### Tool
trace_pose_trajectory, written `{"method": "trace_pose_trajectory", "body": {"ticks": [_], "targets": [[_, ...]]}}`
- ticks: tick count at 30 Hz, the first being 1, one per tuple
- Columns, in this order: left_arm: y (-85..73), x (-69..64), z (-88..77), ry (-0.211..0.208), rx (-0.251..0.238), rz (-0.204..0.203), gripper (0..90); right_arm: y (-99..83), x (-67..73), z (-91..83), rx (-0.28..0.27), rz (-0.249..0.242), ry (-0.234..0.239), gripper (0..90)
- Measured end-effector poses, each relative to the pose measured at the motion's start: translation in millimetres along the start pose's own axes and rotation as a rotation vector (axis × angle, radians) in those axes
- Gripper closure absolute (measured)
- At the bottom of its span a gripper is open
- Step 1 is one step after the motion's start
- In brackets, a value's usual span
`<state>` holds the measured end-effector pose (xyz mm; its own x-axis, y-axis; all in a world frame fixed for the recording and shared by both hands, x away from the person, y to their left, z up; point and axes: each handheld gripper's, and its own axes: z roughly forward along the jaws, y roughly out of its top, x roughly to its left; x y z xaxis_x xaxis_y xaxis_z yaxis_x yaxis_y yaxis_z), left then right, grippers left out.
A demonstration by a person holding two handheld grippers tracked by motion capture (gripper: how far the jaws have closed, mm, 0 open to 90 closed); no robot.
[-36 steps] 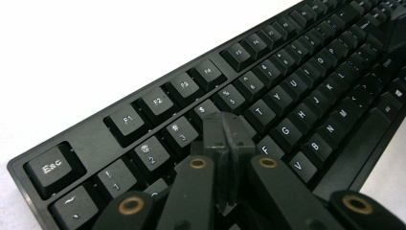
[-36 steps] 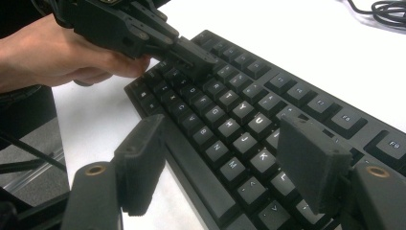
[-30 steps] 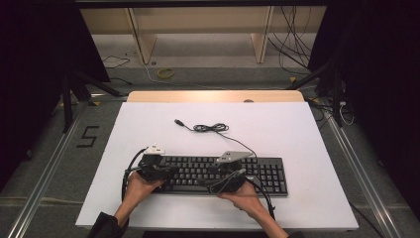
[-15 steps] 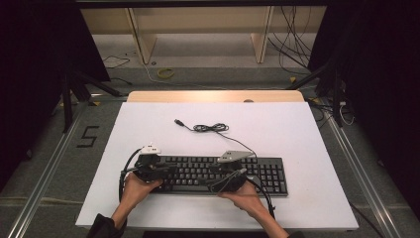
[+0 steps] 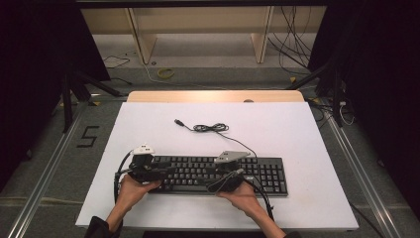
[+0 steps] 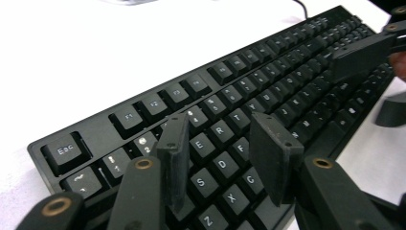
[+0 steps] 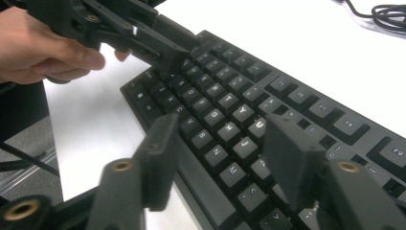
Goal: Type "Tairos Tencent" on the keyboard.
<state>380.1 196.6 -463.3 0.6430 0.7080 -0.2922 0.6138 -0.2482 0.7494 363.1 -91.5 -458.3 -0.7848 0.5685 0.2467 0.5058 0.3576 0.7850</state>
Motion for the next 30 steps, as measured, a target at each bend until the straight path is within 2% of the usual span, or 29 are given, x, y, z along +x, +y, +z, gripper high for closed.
{"method": "trace_pose_trajectory", "body": {"ticks": [11,18,30], "targets": [[-1.1,-4.3,-4.5,-0.024,0.0,-0.001,45.6,0.2,0.2,3.2,0.014,0.001,0.002,64.9],[-1.8,-7.2,-7.9,-0.038,-0.022,0.005,39.7,0.4,0.3,5.6,0.021,0.002,0.01,71.9],[-4.4,-11.1,-11.3,-0.067,-0.052,0.016,34.1,0.3,1.3,9.1,0.029,-0.006,0.015,83.6]]}}
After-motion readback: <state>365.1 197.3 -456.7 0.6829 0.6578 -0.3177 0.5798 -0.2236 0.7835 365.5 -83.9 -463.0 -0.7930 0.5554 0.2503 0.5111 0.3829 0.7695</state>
